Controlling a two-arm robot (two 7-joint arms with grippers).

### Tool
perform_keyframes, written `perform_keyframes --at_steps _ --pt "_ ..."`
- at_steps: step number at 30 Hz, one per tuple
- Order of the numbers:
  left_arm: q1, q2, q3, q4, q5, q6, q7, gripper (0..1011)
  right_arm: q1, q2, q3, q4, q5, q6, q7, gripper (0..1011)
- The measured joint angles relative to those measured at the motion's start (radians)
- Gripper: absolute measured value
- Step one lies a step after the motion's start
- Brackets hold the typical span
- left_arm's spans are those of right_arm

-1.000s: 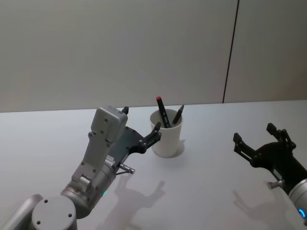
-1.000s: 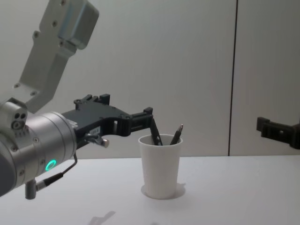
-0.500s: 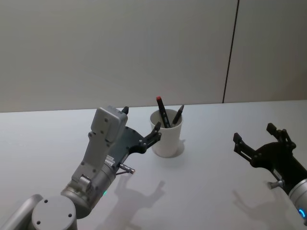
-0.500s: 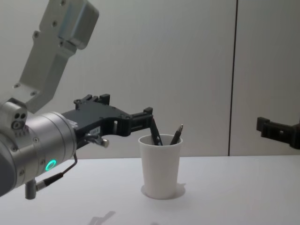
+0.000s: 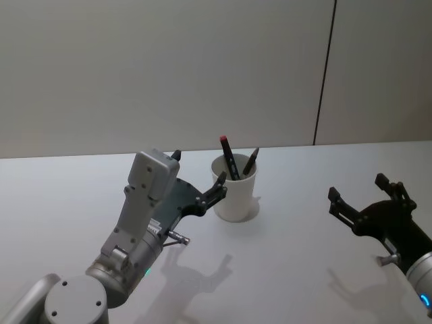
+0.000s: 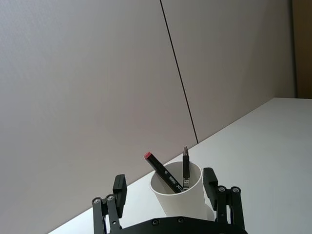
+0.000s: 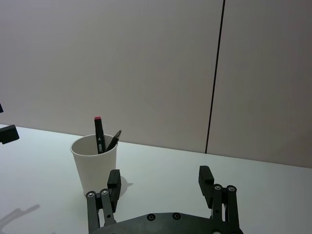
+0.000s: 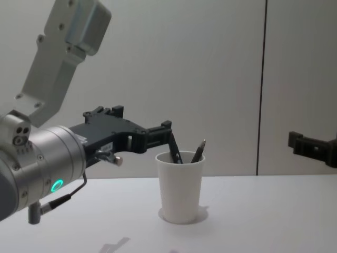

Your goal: Place the pen into the pen holder.

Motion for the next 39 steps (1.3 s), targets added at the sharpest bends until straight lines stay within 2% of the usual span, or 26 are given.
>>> perform_keyframes --at_steps 39 --pt "0.0 0.0 0.0 0.0 0.0 0.0 0.0 1003 0.0 0.0 0.0 0.0 0.0 0.0 0.0 1002"
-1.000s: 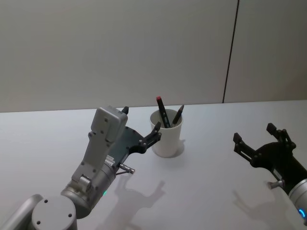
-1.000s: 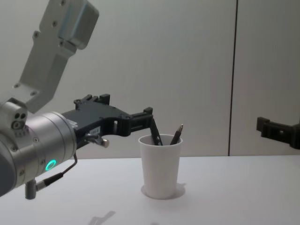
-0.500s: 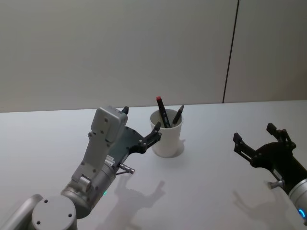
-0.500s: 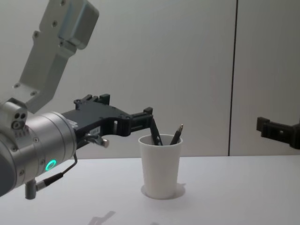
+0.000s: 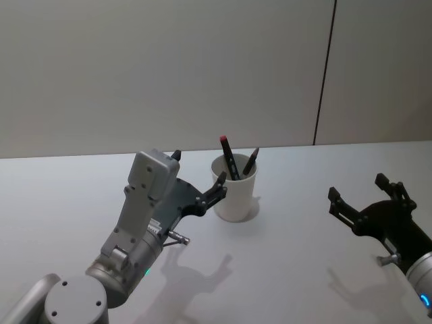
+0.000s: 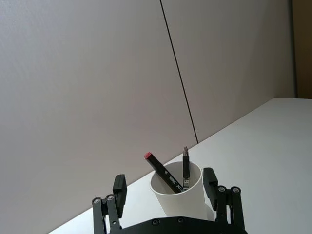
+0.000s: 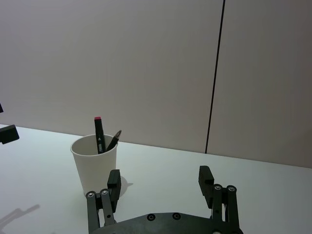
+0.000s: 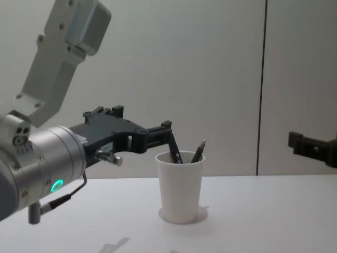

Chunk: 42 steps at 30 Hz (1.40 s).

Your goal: Place the pen into the pen holder.

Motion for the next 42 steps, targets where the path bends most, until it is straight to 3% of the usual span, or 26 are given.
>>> perform_keyframes --at_steps 42 --pt "0.0 0.0 0.0 0.0 0.0 0.0 0.0 1003 0.0 0.0 0.0 0.0 0.0 0.0 0.0 1001"
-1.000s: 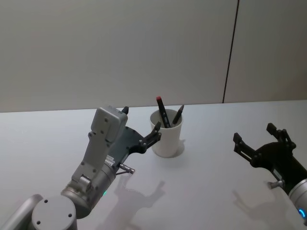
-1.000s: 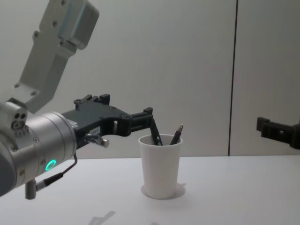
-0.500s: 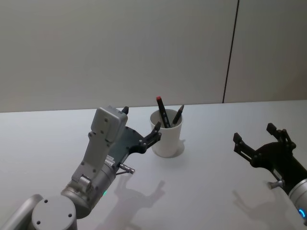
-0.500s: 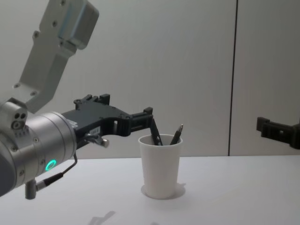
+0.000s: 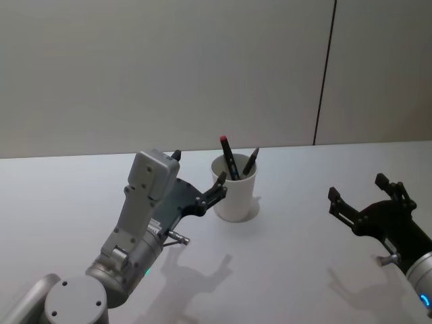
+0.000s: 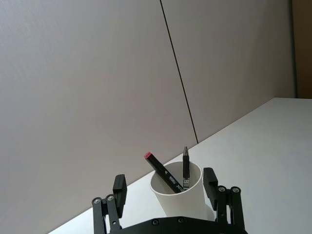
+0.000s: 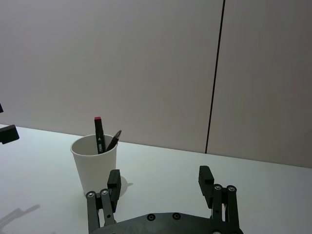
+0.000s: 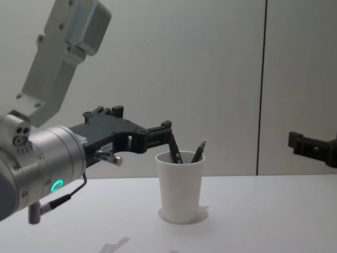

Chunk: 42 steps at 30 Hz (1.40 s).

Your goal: Place the pen into the pen holder.

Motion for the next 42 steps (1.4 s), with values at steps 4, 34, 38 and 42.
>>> perform_keyframes --at_steps 4,34,38,42 --pt "0.0 0.0 0.0 0.0 0.0 0.0 0.0 1003 0.0 0.0 0.0 0.0 0.0 0.0 0.0 1001" --pt "0.0 0.0 0.0 0.0 0.0 0.0 0.0 1003 0.0 0.0 0.0 0.0 0.0 0.0 0.0 1001" --pt "0.0 0.0 0.0 0.0 0.0 0.0 0.0 1003 0.0 0.0 0.0 0.0 0.0 0.0 0.0 1002" --pt "0.0 0.0 0.0 0.0 0.0 0.0 0.0 1003 0.0 0.0 0.0 0.0 0.0 0.0 0.0 1001"
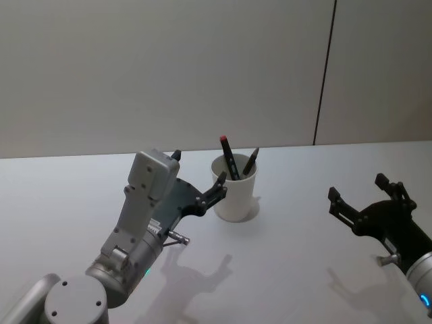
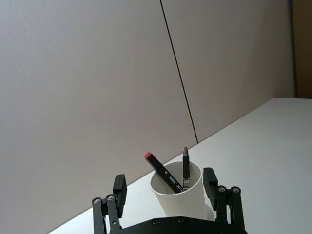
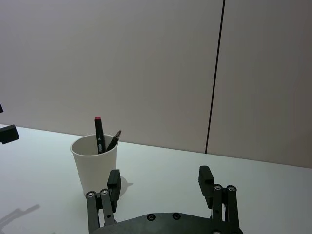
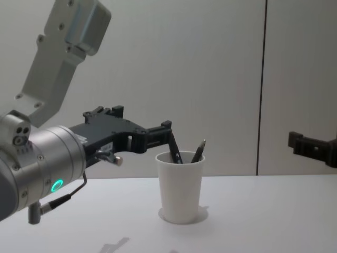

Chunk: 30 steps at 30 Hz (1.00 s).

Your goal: Place the pen into the pen holder.

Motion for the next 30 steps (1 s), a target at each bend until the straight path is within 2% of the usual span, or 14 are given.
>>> perform_keyframes --at_steps 30 --pt "0.0 0.0 0.0 0.0 0.0 0.0 0.0 1003 0.0 0.0 0.0 0.0 0.0 0.0 0.0 1001"
